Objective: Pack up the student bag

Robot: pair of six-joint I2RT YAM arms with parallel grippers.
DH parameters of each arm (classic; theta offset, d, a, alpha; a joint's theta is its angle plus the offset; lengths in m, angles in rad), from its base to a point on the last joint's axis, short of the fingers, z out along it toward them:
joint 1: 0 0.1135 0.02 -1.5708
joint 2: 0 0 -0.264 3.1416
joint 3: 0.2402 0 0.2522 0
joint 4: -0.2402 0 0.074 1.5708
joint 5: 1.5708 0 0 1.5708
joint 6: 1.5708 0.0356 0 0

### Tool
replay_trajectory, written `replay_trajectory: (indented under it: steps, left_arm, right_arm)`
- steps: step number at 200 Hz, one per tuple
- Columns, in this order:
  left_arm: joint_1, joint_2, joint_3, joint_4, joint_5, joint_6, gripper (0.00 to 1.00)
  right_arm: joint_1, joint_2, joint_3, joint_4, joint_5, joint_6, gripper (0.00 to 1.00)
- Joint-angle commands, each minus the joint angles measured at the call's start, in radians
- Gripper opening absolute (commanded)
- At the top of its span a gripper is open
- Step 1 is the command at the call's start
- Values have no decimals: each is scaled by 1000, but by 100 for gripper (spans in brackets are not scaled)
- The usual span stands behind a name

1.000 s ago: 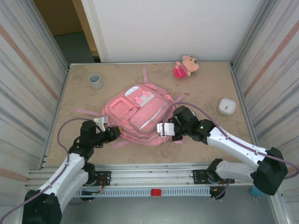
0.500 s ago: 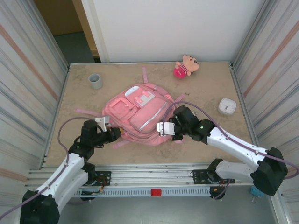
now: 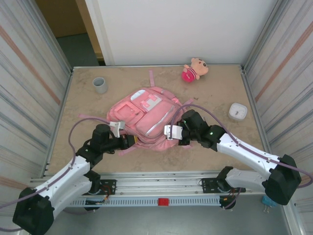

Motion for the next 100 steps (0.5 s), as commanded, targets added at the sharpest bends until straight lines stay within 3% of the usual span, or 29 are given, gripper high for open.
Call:
replay_trajectory:
  steps: [1,38,66,88,100]
  left_arm:
    - [-81,29,68,86,68,6,9]
    - [-170,105,121,163,129,13,9]
    - [-197,142,135,195,108,14,8]
    - [-197,146,134,165,45,30,5]
    - [-197,139,132,143,12,44,5]
  right_arm:
    - [-14,5,66,189,31,82,0]
    - [-28,33,65,195,37,81,0]
    - [-49,20,57,183,-23,87,0]
    - [-65,-11,66,126,-130,198,37]
    - [-69,-44,60,108,-182,312,46]
